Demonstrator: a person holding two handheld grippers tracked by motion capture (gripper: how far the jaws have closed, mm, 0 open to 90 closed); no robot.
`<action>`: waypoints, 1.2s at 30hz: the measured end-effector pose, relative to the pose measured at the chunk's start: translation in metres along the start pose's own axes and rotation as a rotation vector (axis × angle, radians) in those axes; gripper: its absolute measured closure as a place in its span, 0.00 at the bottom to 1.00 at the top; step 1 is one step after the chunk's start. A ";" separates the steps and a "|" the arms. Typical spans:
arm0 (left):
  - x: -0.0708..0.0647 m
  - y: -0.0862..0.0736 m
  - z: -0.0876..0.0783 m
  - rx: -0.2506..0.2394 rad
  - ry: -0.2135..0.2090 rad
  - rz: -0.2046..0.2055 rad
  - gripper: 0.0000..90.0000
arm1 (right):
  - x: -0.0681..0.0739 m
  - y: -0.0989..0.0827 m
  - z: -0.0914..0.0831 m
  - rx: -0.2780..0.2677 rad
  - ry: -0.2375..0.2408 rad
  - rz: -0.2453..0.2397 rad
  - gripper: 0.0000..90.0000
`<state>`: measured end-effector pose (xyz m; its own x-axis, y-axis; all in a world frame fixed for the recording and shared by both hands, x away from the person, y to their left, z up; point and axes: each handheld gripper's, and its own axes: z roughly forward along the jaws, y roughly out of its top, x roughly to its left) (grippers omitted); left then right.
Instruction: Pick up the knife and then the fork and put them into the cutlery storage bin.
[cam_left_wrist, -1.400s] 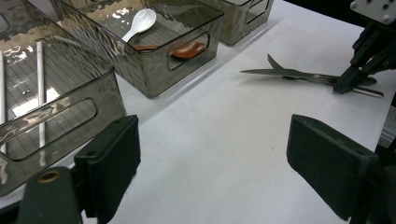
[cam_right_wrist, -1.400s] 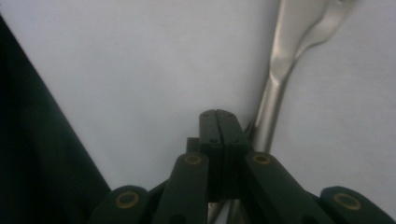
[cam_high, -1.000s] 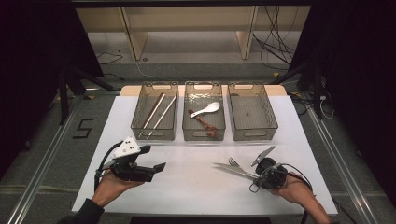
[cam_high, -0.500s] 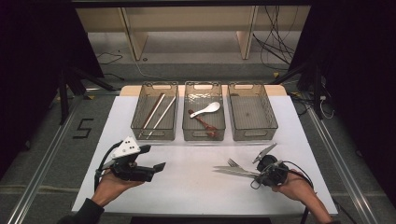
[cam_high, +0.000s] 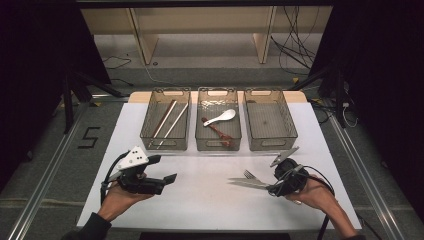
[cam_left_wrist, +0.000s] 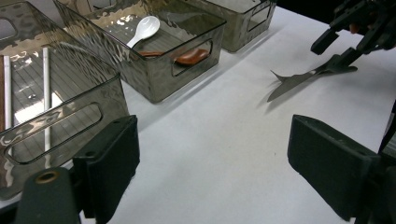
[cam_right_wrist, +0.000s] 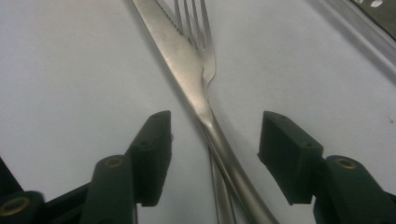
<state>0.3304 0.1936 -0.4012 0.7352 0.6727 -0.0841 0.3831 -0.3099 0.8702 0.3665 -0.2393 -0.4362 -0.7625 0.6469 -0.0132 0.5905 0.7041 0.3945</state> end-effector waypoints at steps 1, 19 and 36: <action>0.000 0.000 -0.001 -0.002 0.001 -0.003 0.18 | 0.000 0.001 0.002 0.008 0.004 -0.007 0.47; 0.004 0.000 -0.007 -0.036 0.006 -0.048 0.18 | 0.003 0.009 0.024 0.102 0.008 -0.072 0.49; 0.003 -0.001 -0.005 -0.029 0.006 -0.039 0.18 | 0.005 0.012 0.028 0.117 0.027 -0.105 0.61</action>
<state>0.3295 0.1990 -0.3995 0.7166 0.6879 -0.1151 0.3945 -0.2637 0.8802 0.3774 -0.2195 -0.4574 -0.8278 0.5606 -0.0234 0.5324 0.7980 0.2822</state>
